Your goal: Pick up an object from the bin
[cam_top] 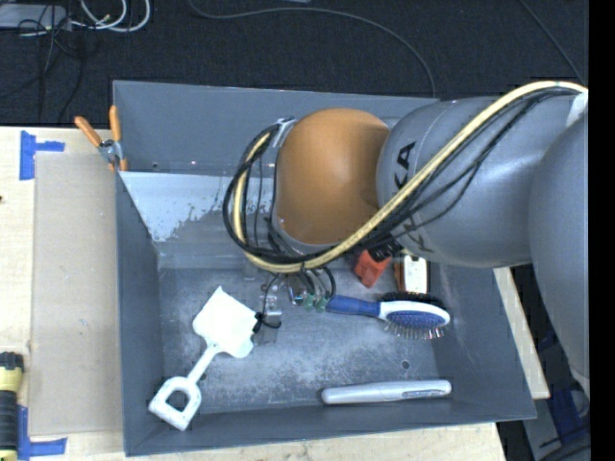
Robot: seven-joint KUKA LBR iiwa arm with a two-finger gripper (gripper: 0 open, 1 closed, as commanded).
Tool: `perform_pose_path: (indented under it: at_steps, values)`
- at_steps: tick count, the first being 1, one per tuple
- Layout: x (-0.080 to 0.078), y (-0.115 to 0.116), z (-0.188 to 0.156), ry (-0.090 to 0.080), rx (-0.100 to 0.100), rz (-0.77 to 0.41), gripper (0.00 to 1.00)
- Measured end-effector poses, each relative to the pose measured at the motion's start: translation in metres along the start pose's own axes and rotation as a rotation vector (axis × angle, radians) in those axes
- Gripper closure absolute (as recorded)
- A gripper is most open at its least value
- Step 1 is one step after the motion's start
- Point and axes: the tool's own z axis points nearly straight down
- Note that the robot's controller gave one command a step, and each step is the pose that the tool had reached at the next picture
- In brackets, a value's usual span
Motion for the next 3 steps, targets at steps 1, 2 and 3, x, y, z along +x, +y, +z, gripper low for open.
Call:
perform_pose_path:
  at_steps: [1, 2, 3]
  values:
    - [-0.001, 0.000, -0.003, -0.003, 0.000, 0.002, 0.00]
    - [-0.010, 0.007, 0.031, -0.009, -0.001, -0.084, 0.00]
    - [0.007, -0.001, 0.080, -0.004, -0.001, 0.004, 0.00]
